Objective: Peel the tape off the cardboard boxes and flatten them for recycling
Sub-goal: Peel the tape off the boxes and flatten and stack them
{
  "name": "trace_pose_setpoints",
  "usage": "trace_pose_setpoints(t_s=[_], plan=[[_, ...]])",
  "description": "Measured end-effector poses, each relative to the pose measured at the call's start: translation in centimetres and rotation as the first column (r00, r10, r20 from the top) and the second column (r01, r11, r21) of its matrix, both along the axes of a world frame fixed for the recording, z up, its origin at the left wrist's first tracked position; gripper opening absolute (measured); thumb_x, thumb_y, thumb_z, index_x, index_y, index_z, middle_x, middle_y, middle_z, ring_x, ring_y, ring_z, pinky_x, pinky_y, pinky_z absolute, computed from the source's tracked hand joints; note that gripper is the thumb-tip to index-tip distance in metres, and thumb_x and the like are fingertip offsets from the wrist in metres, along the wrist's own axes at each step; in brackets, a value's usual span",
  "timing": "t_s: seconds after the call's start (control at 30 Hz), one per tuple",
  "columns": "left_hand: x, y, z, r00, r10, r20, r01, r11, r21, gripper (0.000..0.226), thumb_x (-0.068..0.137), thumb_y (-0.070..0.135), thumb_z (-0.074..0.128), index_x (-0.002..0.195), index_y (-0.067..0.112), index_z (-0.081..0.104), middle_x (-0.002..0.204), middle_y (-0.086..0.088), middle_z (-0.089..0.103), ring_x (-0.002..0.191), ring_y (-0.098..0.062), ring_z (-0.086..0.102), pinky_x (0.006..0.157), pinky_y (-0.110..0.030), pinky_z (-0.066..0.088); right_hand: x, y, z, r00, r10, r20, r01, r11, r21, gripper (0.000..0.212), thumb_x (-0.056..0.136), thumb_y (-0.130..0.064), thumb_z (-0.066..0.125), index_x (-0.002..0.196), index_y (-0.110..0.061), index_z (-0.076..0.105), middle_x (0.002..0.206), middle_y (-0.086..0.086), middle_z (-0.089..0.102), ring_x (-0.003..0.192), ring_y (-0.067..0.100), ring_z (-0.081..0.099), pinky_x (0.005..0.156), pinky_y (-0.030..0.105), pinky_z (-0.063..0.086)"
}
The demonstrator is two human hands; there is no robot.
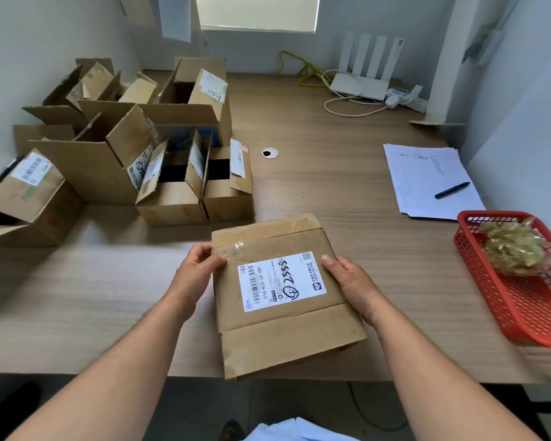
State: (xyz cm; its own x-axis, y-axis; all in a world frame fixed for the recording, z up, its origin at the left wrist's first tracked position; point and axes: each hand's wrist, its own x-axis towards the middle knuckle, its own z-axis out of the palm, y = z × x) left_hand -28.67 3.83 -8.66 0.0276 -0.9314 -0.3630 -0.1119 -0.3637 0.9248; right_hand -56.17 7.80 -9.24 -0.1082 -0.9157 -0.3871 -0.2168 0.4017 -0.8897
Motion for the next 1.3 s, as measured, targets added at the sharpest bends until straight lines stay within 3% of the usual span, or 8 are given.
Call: trace_pose_setpoints(t_s=[0.1,0.33,0.53,0.73,0.9,1.03,1.17,1.3], plan=[[0.3,-0.3,0.4,0.997,0.002,-0.078,-0.001,1.0,0.016,0.02,0.067,0.019,0.062,0.084,0.015,0.054,0.09,-0.004,0.061,0.089,-0.02,0.053,0.088,-0.037,0.041,-0.1,-0.5,0.2,0.999,0.023,-0.041,-0.023,1.0,-0.003,0.031,0.097,-0.037,0.05,0.112,-0.014,0.063,0.109,0.001,0.069,0.104,0.02,0.064,0.097,0.037,0.046],[0.4,-1.0,0.7,0.986,-0.154,-0.058,0.159,0.982,0.099,0.044,0.048,0.029,0.057,0.091,0.015,0.058,0.089,-0.006,0.053,0.085,-0.023,0.043,0.078,-0.038,0.03,-0.3,-0.2,0.4,0.997,0.06,-0.05,-0.061,0.998,-0.018,0.026,0.099,-0.031,0.048,0.115,-0.017,0.063,0.109,-0.005,0.069,0.101,0.011,0.063,0.086,0.023,0.045],[0.2,-1.2,0.2,0.986,-0.108,-0.125,0.122,0.986,0.111,0.009,0.052,0.016,0.046,0.056,0.018,0.037,0.058,0.006,0.038,0.067,-0.017,0.032,0.066,-0.032,0.027,-0.2,0.1,0.3,0.996,0.081,-0.043,-0.081,0.997,0.009,0.013,0.099,-0.03,0.047,0.103,-0.023,0.058,0.099,-0.014,0.064,0.087,-0.003,0.058,0.07,0.003,0.042],[0.6,-1.8,0.2,0.977,-0.195,-0.081,0.207,0.96,0.188,0.044,0.045,0.043,0.059,0.078,0.015,0.062,0.089,-0.003,0.06,0.094,-0.022,0.053,0.109,-0.038,0.031,-0.1,0.1,0.4,0.995,0.062,-0.08,-0.063,0.998,-0.006,0.012,0.1,-0.028,0.046,0.103,-0.023,0.057,0.102,-0.013,0.064,0.088,0.0,0.057,0.071,0.005,0.041],[-0.4,-2.1,0.5,0.945,-0.322,-0.047,0.326,0.938,0.121,0.087,0.054,0.08,0.06,0.125,0.029,0.06,0.129,0.016,0.055,0.122,-0.006,0.047,0.109,-0.026,0.027,-0.5,0.1,0.3,0.996,0.03,-0.088,-0.031,0.999,-0.01,0.017,0.1,-0.028,0.046,0.105,-0.023,0.061,0.104,-0.01,0.066,0.094,0.003,0.06,0.075,0.006,0.041],[-0.7,-2.4,0.4,0.952,-0.303,0.051,0.305,0.951,-0.055,0.093,0.054,0.092,0.049,0.128,0.037,0.053,0.131,0.017,0.055,0.126,-0.007,0.047,0.112,-0.033,0.03,-0.4,0.4,0.1,0.996,0.004,-0.088,-0.005,1.0,-0.018,0.022,0.1,-0.028,0.047,0.112,-0.019,0.063,0.109,-0.005,0.068,0.102,0.011,0.062,0.086,0.022,0.043],[-0.3,-2.8,0.3,0.953,-0.275,0.129,0.284,0.957,-0.058,0.105,0.047,0.09,0.054,0.134,0.031,0.043,0.133,0.008,0.052,0.124,-0.013,0.048,0.104,-0.032,0.034,-0.1,0.7,0.3,0.996,-0.004,-0.088,0.002,1.0,-0.026,0.018,0.1,-0.026,0.047,0.105,-0.022,0.063,0.103,-0.009,0.068,0.098,0.011,0.062,0.078,0.015,0.043],[0.3,-3.0,-0.1,0.897,-0.186,0.4,0.229,0.971,-0.062,0.119,0.041,0.094,0.045,0.133,0.019,0.035,0.156,-0.005,0.022,0.14,-0.023,0.029,0.117,-0.048,0.019,0.2,0.9,0.6,0.993,-0.006,-0.119,0.004,1.0,-0.017,0.014,0.1,-0.028,0.047,0.092,-0.027,0.059,0.096,-0.013,0.065,0.095,0.008,0.061,0.081,0.015,0.044]])
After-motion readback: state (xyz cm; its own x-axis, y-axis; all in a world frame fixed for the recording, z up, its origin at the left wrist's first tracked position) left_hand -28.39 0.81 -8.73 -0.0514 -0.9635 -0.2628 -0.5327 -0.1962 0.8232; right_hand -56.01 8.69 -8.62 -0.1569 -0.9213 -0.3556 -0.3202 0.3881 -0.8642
